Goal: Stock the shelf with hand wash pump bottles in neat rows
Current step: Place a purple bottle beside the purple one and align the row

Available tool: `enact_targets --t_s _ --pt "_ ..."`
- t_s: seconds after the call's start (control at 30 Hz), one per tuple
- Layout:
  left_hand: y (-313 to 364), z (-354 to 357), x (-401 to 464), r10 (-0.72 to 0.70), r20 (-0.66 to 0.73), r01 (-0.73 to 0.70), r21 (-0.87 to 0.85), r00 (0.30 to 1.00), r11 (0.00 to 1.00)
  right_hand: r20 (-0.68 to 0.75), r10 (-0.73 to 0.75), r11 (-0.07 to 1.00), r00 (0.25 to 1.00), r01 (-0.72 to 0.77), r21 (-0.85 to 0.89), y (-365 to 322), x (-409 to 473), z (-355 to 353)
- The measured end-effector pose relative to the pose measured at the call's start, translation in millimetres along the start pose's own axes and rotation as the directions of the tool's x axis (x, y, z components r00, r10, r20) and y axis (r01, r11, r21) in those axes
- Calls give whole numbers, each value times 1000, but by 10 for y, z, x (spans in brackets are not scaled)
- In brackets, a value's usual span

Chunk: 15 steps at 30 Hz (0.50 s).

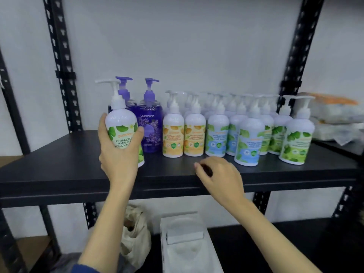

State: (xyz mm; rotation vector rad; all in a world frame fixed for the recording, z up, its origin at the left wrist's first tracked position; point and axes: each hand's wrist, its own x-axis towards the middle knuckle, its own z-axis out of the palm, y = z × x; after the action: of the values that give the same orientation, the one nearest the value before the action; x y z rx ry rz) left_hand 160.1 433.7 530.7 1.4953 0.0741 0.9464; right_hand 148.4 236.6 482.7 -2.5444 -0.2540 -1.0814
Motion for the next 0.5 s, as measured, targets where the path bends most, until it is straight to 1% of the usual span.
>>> enact_targets --t_s 0.1,0.17,0.23,0.3,0.4,0.43,0.5 --pt "137 335 -275 46 75 -38 -97 996 995 -207 15 1000 978 -15 1 623 -228 -210" --pt "217 580 -468 65 135 -43 -165 989 985 -346 -4 1000 938 -3 -21 983 -316 -354" --pt "300 822 -674 78 200 -32 -223 977 974 -437 20 999 899 -31 -19 1295 -374 -476" --pt "370 1057 -887 103 257 -30 -273 961 961 -469 67 995 881 -94 -34 1593 -428 -565" --pt "424 1382 -1197 137 333 -32 -302 933 953 -480 159 975 863 -213 -60 2031 -469 -713" --pt "433 1487 -1289 139 359 -25 -306 923 952 -470 194 962 861 -260 -80 2162 -459 -765" --pt "465 1695 -1463 141 410 -6 -314 901 950 -402 254 939 879 -324 -115 2388 -421 -832"
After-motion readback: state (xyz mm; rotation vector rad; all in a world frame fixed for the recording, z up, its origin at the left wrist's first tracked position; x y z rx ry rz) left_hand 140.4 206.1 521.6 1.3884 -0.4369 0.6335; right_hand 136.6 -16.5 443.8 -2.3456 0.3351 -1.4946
